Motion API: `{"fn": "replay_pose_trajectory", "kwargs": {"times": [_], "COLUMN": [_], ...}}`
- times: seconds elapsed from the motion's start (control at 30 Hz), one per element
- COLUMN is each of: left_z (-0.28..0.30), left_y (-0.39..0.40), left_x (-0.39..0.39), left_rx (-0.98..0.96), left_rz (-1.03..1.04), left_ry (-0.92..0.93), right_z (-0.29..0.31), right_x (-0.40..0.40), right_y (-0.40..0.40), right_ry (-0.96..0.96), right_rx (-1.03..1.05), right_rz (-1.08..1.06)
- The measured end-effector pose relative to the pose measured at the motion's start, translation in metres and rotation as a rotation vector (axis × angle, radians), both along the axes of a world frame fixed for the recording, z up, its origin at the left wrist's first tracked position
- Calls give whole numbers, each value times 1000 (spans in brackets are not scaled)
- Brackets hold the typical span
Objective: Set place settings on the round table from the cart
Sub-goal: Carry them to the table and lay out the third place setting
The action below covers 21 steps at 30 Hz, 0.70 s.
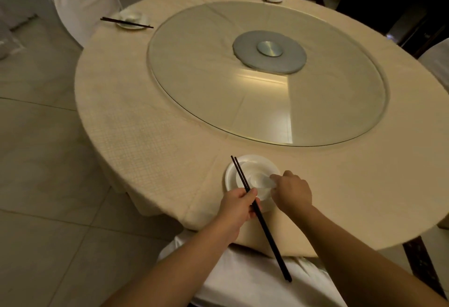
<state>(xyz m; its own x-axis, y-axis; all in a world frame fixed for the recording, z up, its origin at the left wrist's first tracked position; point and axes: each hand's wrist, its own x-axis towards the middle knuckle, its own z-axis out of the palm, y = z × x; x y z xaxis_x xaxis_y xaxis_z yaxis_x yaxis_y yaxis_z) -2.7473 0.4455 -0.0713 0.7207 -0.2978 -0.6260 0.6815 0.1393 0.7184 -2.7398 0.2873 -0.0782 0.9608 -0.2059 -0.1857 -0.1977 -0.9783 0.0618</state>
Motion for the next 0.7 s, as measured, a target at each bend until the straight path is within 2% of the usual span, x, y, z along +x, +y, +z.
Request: {"fn": "replay_pose_trajectory", "kwargs": {"times": [0.23, 0.33, 0.4, 0.43, 0.53, 0.6, 0.7], "left_z": [-2, -3, -4, -5, -3, -1, 1], "left_y": [-1, -2, -3, -4, -6, -7, -9], "left_x": [0, 1, 3, 4, 9, 14, 18], "left_rx": [6, -9, -41, -65, -159, -216, -240], "left_rz": [-12, -20, -10, 3, 79, 143, 176], "left_ry": [14, 11, 13, 17, 40, 51, 28], "right_z": [-6, 7, 20, 28, 48, 54, 52], "right_x": [-2, -10, -24, -33, -65, -87, -108], "right_y": [-7, -5, -3, -2, 1, 4, 12], "right_ry": [6, -151, -305, -322, -79, 109, 132], "right_rx": [51, 130, 385, 542, 1060, 1297, 1548], "right_rz": [-15, -92, -229, -327, -724, -980, -1200]}}
